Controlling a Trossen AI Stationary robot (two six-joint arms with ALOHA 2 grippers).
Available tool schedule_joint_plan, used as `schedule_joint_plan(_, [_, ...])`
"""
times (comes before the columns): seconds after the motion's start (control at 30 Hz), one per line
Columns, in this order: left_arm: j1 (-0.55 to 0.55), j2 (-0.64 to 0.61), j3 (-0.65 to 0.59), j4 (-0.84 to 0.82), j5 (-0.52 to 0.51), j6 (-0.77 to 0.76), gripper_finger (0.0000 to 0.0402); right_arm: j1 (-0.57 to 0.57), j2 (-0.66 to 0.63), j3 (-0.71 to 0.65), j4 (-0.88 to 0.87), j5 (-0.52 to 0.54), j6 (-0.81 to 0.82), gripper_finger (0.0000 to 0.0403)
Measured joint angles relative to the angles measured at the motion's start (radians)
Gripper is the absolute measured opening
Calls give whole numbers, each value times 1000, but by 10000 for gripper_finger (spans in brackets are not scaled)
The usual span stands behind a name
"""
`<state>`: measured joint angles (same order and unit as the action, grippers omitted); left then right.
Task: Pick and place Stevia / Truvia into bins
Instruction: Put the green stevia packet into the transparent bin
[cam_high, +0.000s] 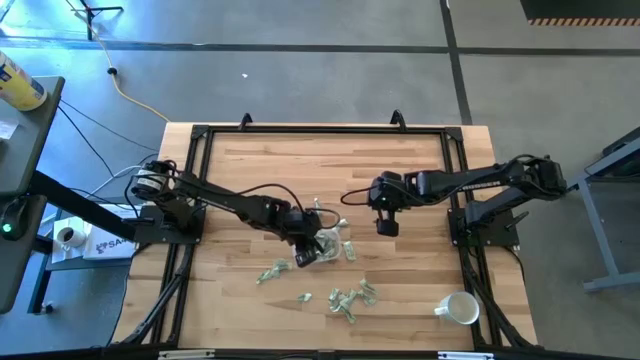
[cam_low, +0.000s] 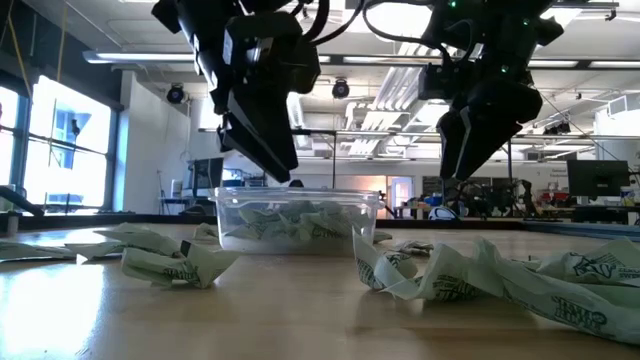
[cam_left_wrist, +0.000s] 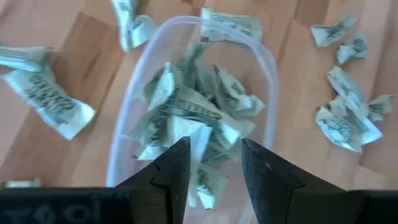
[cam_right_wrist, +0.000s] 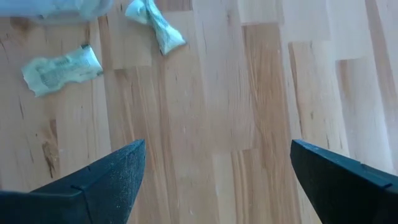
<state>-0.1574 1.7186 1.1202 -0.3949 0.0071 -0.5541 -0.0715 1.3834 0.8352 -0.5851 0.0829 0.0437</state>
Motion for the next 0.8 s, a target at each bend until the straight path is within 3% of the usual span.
schedule_joint_plan(0.4, [0,17,0,160,-18,76,177,0,0,-51,5,-34,-23,385])
schedule_joint_plan(0.57, [0,87,1,213,-14,128,177,0,0,-51,24,-31,-44,385])
schedule_joint_plan(0.8, [0,118,0,58,-13,77,177,0,0,-51,23,-22,-44,385])
